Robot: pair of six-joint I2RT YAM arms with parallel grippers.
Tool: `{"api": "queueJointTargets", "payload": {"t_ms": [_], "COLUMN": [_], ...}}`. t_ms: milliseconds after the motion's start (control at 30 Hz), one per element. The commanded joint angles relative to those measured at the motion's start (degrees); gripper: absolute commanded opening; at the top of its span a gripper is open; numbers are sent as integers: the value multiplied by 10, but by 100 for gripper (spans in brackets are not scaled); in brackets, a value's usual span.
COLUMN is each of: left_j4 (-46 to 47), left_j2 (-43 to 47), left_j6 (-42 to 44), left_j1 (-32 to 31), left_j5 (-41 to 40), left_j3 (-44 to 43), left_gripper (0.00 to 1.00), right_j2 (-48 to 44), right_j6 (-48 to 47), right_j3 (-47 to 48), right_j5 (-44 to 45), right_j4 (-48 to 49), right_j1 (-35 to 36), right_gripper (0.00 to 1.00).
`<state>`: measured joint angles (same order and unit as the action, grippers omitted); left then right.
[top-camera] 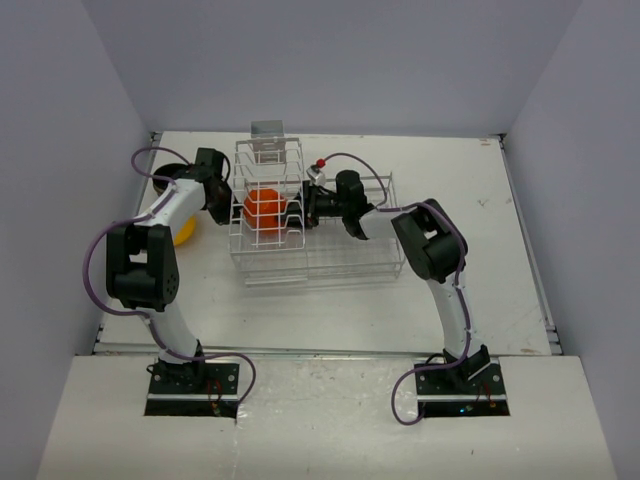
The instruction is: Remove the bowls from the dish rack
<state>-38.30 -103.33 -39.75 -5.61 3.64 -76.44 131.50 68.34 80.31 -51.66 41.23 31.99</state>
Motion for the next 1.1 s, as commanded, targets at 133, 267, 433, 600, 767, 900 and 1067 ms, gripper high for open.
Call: {"api": "queueJointTargets", "payload": {"t_ms": [133, 267, 433, 600, 767, 900, 1067], "left_j4": [5, 8, 8, 8, 8, 9, 9], "left_j2": [5, 5, 2, 1, -2, -4, -7], "left_j6": [4, 4, 6, 7, 8, 8, 7], "left_j1": [-15, -15, -15, -15, -15, -15, -15], "left_j5": [40, 42, 43, 43, 44, 44, 46], "left_j3": [-14, -13, -16, -17, -19, -19, -26], "left_gripper": [0, 0, 0, 0, 0, 0, 0], "right_j2": [-16, -21, -21, 1, 17, 41, 60], "right_j6": [25, 24, 27, 47, 71, 108, 146], "right_j3": [-17, -18, -17, 14, 40, 71, 84], "right_j5": [53, 67, 72, 56, 57, 46, 38], "right_j4": [-37, -35, -28, -12, -3, 30, 55], "right_j1": [-7, -13, -20, -23, -22, -22, -22], "right_gripper": [45, 45, 46, 45, 44, 44, 42]}}
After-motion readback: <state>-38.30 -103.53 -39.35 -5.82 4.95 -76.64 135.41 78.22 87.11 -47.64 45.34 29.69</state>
